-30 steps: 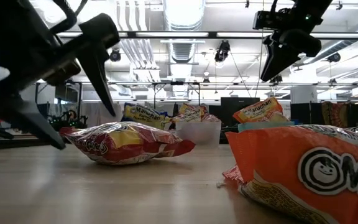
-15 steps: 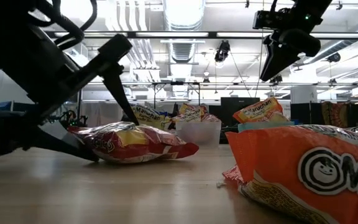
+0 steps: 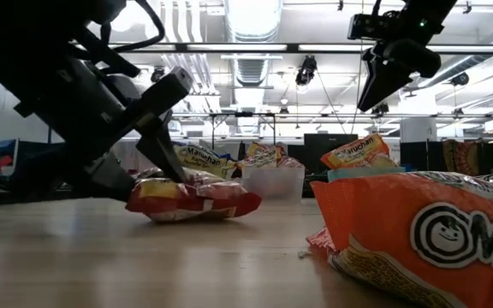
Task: Sort Maruchan noodles
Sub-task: Put the red noodle pack into the white bin
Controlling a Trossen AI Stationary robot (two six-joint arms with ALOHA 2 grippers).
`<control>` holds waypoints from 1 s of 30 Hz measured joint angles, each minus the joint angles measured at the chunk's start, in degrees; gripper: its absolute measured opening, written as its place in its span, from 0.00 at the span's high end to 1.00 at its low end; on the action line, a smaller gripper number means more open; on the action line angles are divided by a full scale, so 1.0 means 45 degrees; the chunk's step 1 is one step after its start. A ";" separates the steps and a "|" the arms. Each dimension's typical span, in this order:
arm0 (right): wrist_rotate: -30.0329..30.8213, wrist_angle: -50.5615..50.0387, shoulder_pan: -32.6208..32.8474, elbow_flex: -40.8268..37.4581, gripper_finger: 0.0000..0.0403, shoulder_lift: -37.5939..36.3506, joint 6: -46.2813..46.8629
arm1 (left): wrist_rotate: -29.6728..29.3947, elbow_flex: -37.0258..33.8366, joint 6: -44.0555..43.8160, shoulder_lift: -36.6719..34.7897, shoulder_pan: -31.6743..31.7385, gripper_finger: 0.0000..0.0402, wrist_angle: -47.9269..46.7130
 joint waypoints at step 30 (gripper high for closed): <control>0.0004 0.0136 -0.0005 0.0000 0.82 0.0000 -0.0004 | 0.1404 0.0194 1.9010 -0.3413 0.3452 0.77 -0.0117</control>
